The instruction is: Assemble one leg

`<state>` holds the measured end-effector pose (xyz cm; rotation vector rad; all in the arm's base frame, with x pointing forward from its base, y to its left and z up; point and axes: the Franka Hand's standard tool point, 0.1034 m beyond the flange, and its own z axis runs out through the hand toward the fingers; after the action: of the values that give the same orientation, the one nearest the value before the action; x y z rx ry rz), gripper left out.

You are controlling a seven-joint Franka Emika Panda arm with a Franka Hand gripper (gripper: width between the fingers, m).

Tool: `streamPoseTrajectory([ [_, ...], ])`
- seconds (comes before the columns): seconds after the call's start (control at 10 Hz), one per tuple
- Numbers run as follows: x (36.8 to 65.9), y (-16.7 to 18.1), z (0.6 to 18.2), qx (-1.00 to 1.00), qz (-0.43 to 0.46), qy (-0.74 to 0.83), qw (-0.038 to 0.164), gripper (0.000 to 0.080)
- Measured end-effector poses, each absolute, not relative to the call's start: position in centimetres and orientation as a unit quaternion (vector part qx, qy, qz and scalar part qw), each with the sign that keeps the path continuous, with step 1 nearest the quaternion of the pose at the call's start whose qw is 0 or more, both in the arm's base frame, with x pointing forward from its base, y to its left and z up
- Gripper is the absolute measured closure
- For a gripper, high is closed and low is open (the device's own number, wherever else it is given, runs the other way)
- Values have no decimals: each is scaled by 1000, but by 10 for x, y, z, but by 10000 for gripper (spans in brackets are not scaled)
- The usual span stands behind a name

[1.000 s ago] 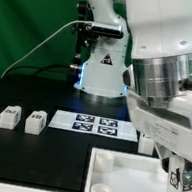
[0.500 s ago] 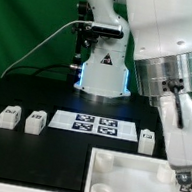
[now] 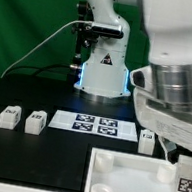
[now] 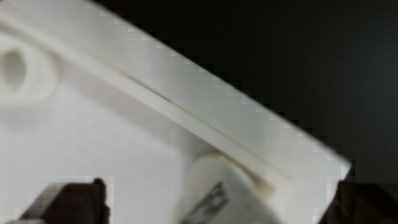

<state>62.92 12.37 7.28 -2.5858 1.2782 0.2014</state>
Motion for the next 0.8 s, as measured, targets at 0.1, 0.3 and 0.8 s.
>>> streamPoseTrajectory([
  [0.1,627,122,71,-908,62,395,126,153],
  [0.3,629,116,71,-968,41,230,95,151],
  [0.8,635,112,73,-986,22,144,82,402],
])
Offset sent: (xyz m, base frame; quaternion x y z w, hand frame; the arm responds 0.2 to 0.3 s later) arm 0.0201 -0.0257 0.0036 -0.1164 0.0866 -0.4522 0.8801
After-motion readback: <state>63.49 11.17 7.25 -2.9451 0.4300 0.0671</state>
